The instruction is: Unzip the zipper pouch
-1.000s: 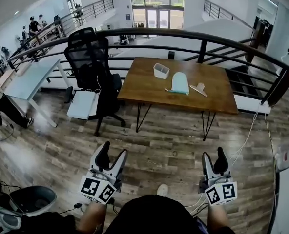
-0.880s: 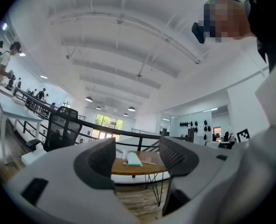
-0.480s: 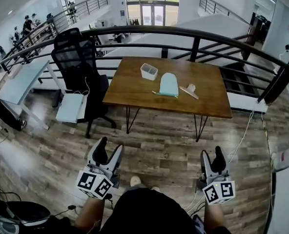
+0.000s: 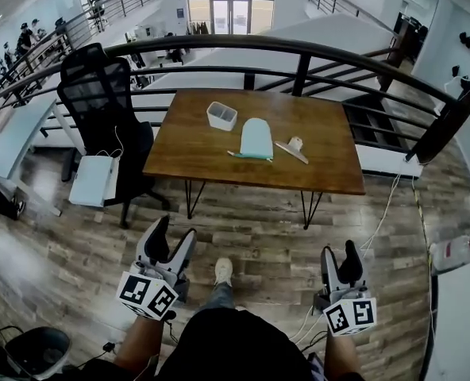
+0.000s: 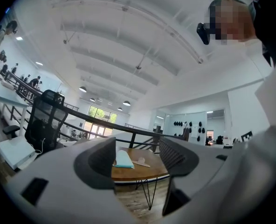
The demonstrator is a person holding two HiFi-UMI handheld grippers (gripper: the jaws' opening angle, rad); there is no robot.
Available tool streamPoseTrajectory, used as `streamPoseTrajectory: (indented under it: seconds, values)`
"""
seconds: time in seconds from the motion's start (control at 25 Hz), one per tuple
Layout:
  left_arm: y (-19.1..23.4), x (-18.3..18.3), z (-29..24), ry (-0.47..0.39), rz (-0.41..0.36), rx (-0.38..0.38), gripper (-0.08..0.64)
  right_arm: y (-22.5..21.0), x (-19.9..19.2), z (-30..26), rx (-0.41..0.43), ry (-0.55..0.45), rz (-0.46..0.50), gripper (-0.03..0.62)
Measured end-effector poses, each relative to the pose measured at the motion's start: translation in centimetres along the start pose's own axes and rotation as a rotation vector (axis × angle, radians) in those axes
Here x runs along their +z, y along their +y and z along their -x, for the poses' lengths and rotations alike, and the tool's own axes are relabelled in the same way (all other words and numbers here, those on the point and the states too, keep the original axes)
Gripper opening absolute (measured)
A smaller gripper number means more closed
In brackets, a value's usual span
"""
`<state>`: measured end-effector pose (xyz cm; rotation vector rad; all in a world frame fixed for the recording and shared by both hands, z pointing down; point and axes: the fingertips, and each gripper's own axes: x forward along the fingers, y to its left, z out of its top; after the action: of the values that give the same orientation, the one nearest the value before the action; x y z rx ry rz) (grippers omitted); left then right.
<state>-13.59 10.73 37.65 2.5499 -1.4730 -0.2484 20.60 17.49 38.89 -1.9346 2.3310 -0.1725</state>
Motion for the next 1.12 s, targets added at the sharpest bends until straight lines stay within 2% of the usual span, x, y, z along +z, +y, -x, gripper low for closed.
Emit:
streamPoseTrajectory:
  seconds: [0.16,0.36,0.56,0.76,1.12]
  values:
    - [1.0,-0.4,-3.4,0.012,0.002,-0.009,0.282,-1.9,0.5,-2.9,-0.028,-0.001,0.0,0.247]
    - [3.1,0.4,-8.1,0.003,0.042,-0.013,0.282,-2.8,1.1,-8.1,-0.014,-0.004,0.002,0.242]
    - [4.8,1.0,-12.9,0.011,0.014,-0.031,0.282,-3.2,1.4,-13.1,0.002,0.007,0.011,0.238]
    - [6.9,0.2,-16.4,0.045,0.043,-0.058,0.282,-3.7,0.6,-17.4,0.002,0.03,0.01,0.232]
    - [11.2,-0.3,-21.2,0.084,0.044,-0.1,0.282,-3.0,-0.8,-24.1,0.0,0.061,0.011,0.227]
